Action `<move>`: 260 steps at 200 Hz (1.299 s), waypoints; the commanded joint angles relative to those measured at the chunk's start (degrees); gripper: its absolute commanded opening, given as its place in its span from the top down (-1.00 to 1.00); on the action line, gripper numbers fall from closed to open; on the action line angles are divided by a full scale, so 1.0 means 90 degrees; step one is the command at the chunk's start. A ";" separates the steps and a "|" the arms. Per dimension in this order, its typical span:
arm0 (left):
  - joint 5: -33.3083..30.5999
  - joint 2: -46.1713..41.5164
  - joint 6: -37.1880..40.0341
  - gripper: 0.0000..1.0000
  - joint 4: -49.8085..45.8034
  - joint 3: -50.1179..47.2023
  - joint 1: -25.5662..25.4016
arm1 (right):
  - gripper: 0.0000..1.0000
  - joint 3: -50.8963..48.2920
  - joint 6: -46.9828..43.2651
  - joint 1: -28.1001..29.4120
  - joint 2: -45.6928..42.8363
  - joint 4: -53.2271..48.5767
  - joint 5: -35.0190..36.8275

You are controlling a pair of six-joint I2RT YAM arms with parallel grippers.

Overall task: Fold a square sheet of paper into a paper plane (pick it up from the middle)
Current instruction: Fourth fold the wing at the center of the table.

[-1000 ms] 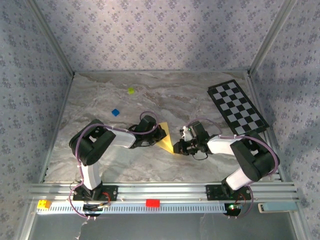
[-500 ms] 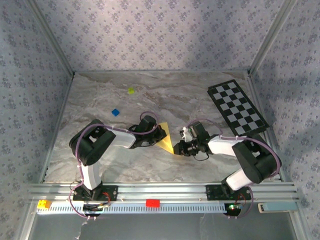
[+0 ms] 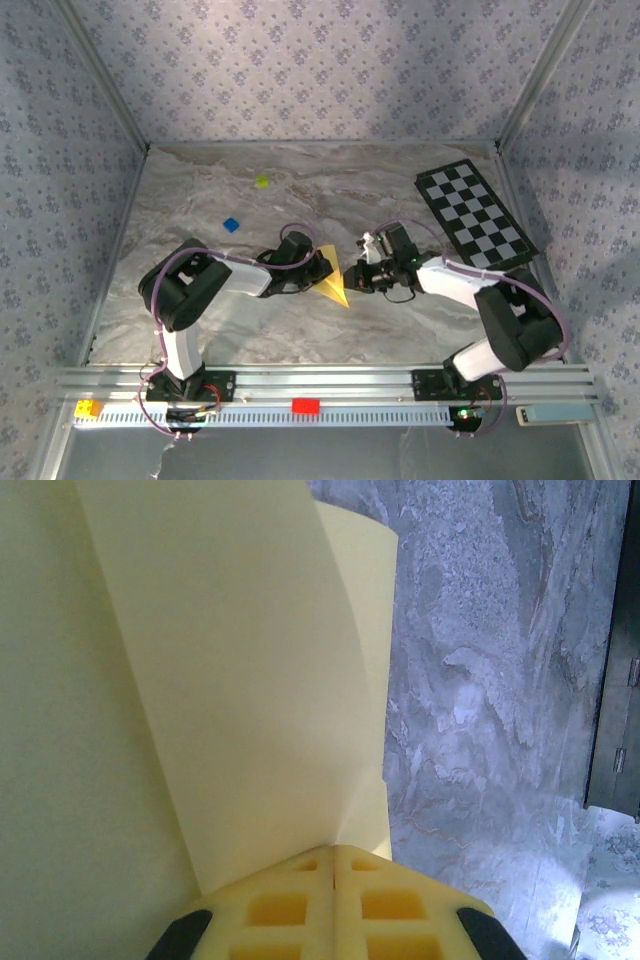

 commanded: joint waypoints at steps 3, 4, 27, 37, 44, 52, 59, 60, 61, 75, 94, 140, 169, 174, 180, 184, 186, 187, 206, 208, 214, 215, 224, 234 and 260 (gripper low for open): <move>-0.0062 0.0078 0.0044 1.00 -0.0314 -0.0198 0.0041 | 0.93 0.0327 0.0184 0.0170 0.0440 0.0026 -0.0146; -0.0062 0.0078 0.0044 1.00 -0.0309 -0.0202 0.0047 | 0.93 0.0334 0.0193 0.0180 0.0461 0.0028 -0.0139; -0.0047 0.0106 0.0016 1.00 -0.0261 -0.0226 0.0051 | 0.97 0.0443 0.0302 0.0229 0.0801 0.0190 -0.0103; -0.0042 0.0114 0.0011 1.00 -0.0252 -0.0218 0.0047 | 0.97 0.0466 0.0347 0.0261 0.0906 0.0279 -0.0104; -0.0042 0.0107 0.0010 1.00 -0.0255 -0.0226 0.0047 | 0.97 0.0495 0.0354 0.0274 0.0979 0.0283 -0.0091; -0.0041 0.0107 0.0015 1.00 -0.0254 -0.0227 0.0049 | 0.97 0.0527 0.0342 0.0288 0.1042 0.0270 -0.0082; -0.0044 0.0104 0.0015 1.00 -0.0253 -0.0227 0.0043 | 0.98 0.0558 0.0307 0.0301 0.1101 0.0238 -0.0048; -0.0053 0.0105 0.0015 1.00 -0.0254 -0.0232 0.0048 | 0.98 0.0557 0.0304 0.0304 0.1114 0.0231 -0.0041; -0.0048 0.0106 0.0015 1.00 -0.0255 -0.0229 0.0051 | 0.98 0.0557 0.0297 0.0306 0.1120 0.0228 -0.0037; -0.0042 0.0104 0.0014 1.00 -0.0255 -0.0227 0.0050 | 0.98 0.0572 0.0213 0.0295 0.1257 0.0140 0.0024; -0.0045 0.0097 0.0023 1.00 -0.0264 -0.0227 0.0052 | 0.98 0.0490 0.0172 0.0296 0.1404 0.0134 0.0017; -0.0067 0.0090 0.0017 1.00 -0.0284 -0.0237 0.0048 | 0.98 0.0071 0.0209 0.0293 0.1393 0.0323 0.0035; -0.0089 0.0078 0.0013 1.00 -0.0304 -0.0261 0.0049 | 0.98 -0.0180 0.0272 0.0293 0.1306 0.0430 0.0044; -0.0100 0.0070 0.0004 1.00 -0.0304 -0.0269 0.0052 | 0.98 -0.0223 0.0271 0.0295 0.1292 0.0439 0.0052; -0.0106 0.0068 0.0005 1.00 -0.0313 -0.0275 0.0057 | 0.98 -0.0278 0.0279 0.0303 0.1258 0.0448 0.0073; -0.0119 0.0059 0.0005 1.00 -0.0322 -0.0276 0.0063 | 0.98 -0.0308 0.0281 0.0300 0.1236 0.0458 0.0079; -0.0120 0.0058 0.0002 1.00 -0.0330 -0.0276 0.0063 | 0.97 -0.0324 0.0276 0.0305 0.1227 0.0459 0.0087; -0.0125 0.0058 -0.0001 1.00 -0.0332 -0.0281 0.0063 | 0.98 -0.0333 0.0278 0.0306 0.1225 0.0459 0.0090; -0.0142 0.0048 0.0005 1.00 -0.0360 -0.0302 0.0068 | 0.97 -0.0472 0.0225 0.0302 0.1111 0.0430 0.0128; -0.0148 0.0048 0.0005 1.00 -0.0357 -0.0299 0.0067 | 0.97 -0.0489 0.0216 0.0301 0.1095 0.0430 0.0136; -0.0155 0.0048 0.0005 1.00 -0.0361 -0.0305 0.0069 | 0.97 -0.0533 0.0204 0.0306 0.1056 0.0420 0.0142; -0.0152 0.0044 0.0005 1.00 -0.0357 -0.0310 0.0071 | 0.97 -0.0540 0.0203 0.0307 0.1052 0.0415 0.0142; -0.0172 0.0039 -0.0003 1.00 -0.0370 -0.0333 0.0070 | 0.97 -0.0602 0.0175 0.0307 0.0983 0.0420 0.0142; -0.0190 0.0031 -0.0018 1.00 -0.0380 -0.0342 0.0081 | 0.96 -0.0685 0.0139 0.0312 0.0899 0.0415 0.0125; -0.0199 0.0039 -0.0034 1.00 -0.0375 -0.0373 0.0083 | 0.95 -0.0852 0.0134 0.0311 0.0714 0.0263 0.0160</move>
